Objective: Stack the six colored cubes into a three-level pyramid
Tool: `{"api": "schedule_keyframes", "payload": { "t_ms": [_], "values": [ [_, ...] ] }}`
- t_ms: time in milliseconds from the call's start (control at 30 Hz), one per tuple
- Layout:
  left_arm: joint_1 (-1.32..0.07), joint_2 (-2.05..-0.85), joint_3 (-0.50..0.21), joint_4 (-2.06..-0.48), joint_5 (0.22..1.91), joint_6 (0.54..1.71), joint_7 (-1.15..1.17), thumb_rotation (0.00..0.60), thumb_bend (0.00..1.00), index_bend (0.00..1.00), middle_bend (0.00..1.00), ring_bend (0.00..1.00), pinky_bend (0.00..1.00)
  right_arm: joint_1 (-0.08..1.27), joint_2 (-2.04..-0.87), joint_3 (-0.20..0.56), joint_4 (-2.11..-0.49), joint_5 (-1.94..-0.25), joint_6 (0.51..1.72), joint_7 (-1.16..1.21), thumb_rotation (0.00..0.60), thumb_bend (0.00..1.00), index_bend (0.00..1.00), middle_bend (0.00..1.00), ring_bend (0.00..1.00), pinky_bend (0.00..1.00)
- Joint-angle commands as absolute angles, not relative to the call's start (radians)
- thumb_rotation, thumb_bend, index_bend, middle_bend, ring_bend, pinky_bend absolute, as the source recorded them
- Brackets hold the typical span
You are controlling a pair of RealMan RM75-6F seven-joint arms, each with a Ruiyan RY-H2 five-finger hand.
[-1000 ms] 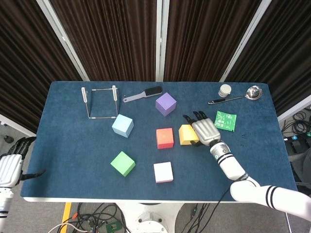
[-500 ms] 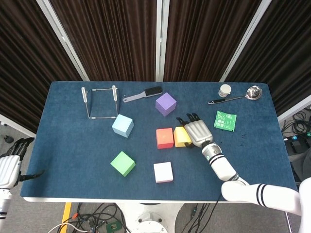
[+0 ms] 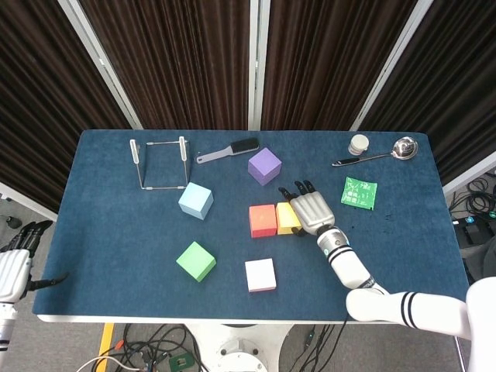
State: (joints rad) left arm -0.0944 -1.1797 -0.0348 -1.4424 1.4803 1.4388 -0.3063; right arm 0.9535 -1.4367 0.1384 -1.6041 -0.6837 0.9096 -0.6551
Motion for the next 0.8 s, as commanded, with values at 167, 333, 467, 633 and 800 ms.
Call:
{"api": "schedule_keyframes", "payload": {
  "t_ms": [167, 333, 467, 633, 800],
  "values": [
    [-0.092, -1.184, -0.034, -1.437, 1.48, 1.441, -0.303, 0.6, 0.0, 0.11, 0.11, 0.02, 0.15, 0.967, -1.445, 0.134, -1.6, -0.662, 0.911, -0.662, 0.6, 0.23, 0.0, 0.45, 0.0, 0.0],
    [-0.089, -1.184, -0.032, -1.436, 1.481, 1.443, -0.304, 0.6, 0.0, 0.11, 0.1, 0.02, 0.15, 0.976, -1.448, 0.131, -1.596, -0.652, 0.918, -0.668, 0.6, 0.22, 0.0, 0.44, 0.0, 0.0],
    [-0.086, -1.186, -0.032, -1.429, 1.48, 1.445, -0.302, 0.6, 0.0, 0.11, 0.11, 0.02, 0.15, 0.982, -1.45, 0.129, -1.597, -0.635, 0.918, -0.672, 0.6, 0.2, 0.0, 0.43, 0.0, 0.0],
    [-0.084, -1.189, -0.031, -1.424, 1.481, 1.447, -0.306, 0.6, 0.0, 0.11, 0.1, 0.02, 0.15, 0.991, -1.453, 0.125, -1.597, -0.623, 0.914, -0.675, 0.6, 0.18, 0.0, 0.42, 0.0, 0.0],
    [-0.083, -1.19, -0.031, -1.421, 1.482, 1.447, -0.311, 0.6, 0.0, 0.11, 0.11, 0.02, 0.15, 0.995, -1.451, 0.12, -1.602, -0.615, 0.921, -0.679, 0.6, 0.18, 0.0, 0.42, 0.0, 0.0]
  ]
}}
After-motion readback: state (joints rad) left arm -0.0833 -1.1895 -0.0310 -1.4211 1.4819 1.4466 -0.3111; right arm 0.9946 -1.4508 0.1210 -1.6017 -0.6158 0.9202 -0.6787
